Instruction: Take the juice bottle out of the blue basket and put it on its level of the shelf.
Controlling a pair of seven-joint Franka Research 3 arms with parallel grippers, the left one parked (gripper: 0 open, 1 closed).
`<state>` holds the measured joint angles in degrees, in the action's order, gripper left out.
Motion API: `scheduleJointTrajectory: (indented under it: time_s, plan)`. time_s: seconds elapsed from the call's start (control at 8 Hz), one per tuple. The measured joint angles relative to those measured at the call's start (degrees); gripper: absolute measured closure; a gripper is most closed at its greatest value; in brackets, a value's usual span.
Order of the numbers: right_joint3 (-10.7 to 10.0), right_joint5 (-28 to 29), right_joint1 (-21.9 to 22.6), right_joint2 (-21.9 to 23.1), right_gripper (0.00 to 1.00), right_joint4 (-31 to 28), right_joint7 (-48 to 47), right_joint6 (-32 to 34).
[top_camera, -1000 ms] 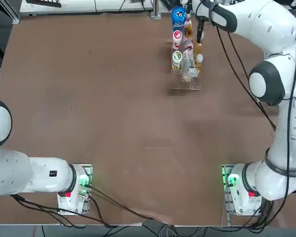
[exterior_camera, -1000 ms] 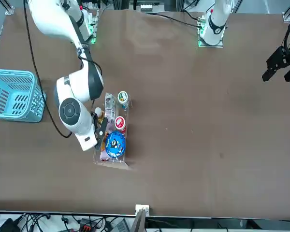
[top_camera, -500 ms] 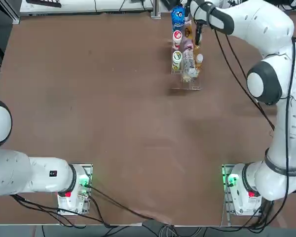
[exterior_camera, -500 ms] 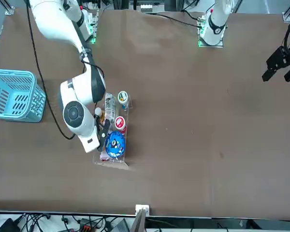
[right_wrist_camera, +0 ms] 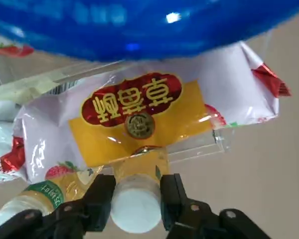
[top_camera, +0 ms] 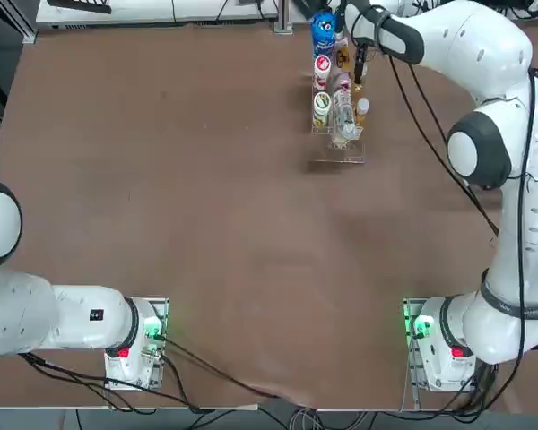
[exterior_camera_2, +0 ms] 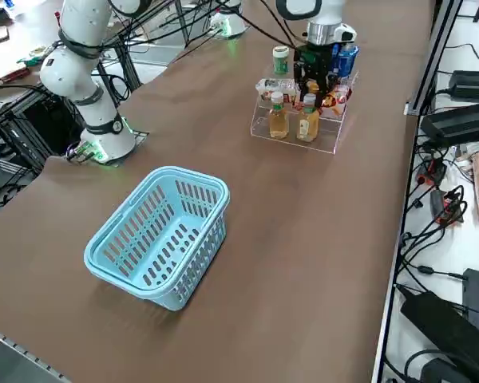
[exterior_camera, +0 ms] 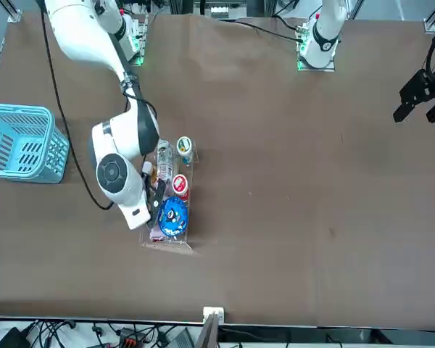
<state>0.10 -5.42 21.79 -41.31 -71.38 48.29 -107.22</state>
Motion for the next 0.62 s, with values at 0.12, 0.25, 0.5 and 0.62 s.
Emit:
scheduleJointTrajectory:
  time_s: [0.12,0.25,0.5,0.62]
  plan:
    - [0.0,0.0,0.0,-0.2,0.47,0.0,0.0,0.0]
    - [0.0,0.0,0.0,-0.5,0.47,0.0,0.0,0.0]
    - [0.0,-0.1,0.2,-0.6,0.47,0.0,0.0,-0.2]
    - [0.0,-0.2,0.3,-0.6,0.46,0.0,-0.3,-0.3]
